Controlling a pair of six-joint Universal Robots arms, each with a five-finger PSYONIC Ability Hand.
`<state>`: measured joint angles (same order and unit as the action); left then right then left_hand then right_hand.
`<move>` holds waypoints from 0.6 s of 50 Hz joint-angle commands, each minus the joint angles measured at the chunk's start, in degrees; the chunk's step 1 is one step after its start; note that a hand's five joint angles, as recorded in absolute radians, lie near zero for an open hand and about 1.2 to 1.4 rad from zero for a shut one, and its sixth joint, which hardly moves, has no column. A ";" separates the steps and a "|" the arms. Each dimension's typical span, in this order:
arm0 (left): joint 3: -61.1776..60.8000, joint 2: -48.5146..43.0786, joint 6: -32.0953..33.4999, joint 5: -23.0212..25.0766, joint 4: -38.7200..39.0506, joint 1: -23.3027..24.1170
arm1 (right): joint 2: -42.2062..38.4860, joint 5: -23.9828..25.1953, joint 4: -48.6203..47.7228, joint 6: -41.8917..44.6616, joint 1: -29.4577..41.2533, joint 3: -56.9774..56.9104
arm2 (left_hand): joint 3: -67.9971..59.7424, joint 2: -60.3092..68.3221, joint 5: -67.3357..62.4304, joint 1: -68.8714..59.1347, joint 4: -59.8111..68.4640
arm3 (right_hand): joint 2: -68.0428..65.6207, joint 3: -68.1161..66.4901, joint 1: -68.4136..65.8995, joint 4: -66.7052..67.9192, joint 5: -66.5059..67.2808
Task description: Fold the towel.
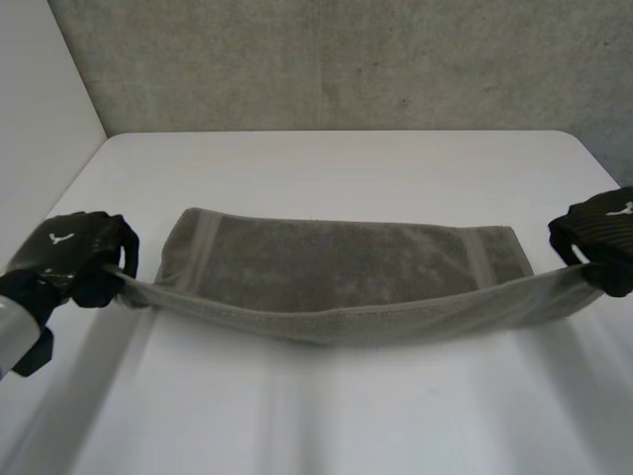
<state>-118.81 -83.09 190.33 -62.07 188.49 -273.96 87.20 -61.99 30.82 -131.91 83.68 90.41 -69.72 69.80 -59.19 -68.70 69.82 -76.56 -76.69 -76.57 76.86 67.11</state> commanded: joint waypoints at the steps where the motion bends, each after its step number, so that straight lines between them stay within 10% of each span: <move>1: 8.50 -16.49 -0.14 -3.58 6.72 5.81 | -12.67 -10.43 -7.53 -1.77 7.11 -5.24 | -10.28 10.20 -10.81 -11.30 10.18 | -3.44 -3.31 -3.43 3.14 2.89; 10: 25.27 -32.30 -0.13 -15.18 9.53 9.76 | -21.36 -15.27 -19.37 -9.67 9.13 -12.18 | -10.28 10.20 -10.81 -11.30 10.18 | -3.44 -3.31 -3.43 3.14 2.89; 30: 67.98 -37.07 -1.45 -17.47 17.77 18.55 | -27.20 -28.19 -35.89 -12.75 22.39 -54.63 | -10.28 10.20 -10.81 -11.30 10.18 | -3.44 -3.31 -3.43 3.14 2.89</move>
<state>-64.63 -122.57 189.72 -78.53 200.88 -257.81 55.26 -87.38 2.53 -142.98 102.09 46.30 -69.72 69.81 -59.20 -68.97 69.82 -76.56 -76.94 -76.57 76.87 67.13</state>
